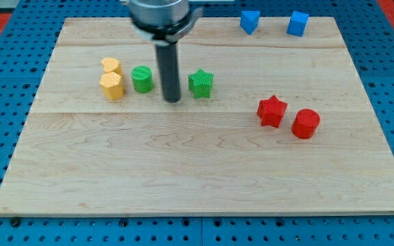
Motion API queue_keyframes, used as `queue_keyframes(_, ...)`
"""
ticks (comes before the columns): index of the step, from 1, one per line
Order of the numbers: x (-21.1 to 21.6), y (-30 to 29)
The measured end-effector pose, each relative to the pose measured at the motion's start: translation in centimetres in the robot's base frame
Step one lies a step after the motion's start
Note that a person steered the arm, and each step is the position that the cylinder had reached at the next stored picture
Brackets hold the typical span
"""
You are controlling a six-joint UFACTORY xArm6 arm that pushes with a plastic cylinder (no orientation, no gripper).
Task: Slide red star to the bottom left
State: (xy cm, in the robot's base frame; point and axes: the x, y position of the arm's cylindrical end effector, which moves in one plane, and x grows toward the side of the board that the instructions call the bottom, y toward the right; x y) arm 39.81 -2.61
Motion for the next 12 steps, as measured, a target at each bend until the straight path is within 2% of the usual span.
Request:
queue_keyframes(1, -2.1, 10.4)
queue_keyframes(2, -3.4, 12.2)
queue_keyframes(3, -2.1, 17.5)
queue_keyframes(4, 3.3, 17.0)
queue_keyframes(6, 8.1, 1.3)
queue_keyframes(7, 6.3, 2.9)
queue_keyframes(8, 5.8, 8.2)
queue_keyframes(9, 12.0, 9.9)
queue_keyframes(10, 14.2, -1.5)
queue_keyframes(11, 14.1, -2.1)
queue_keyframes(12, 15.2, 7.0)
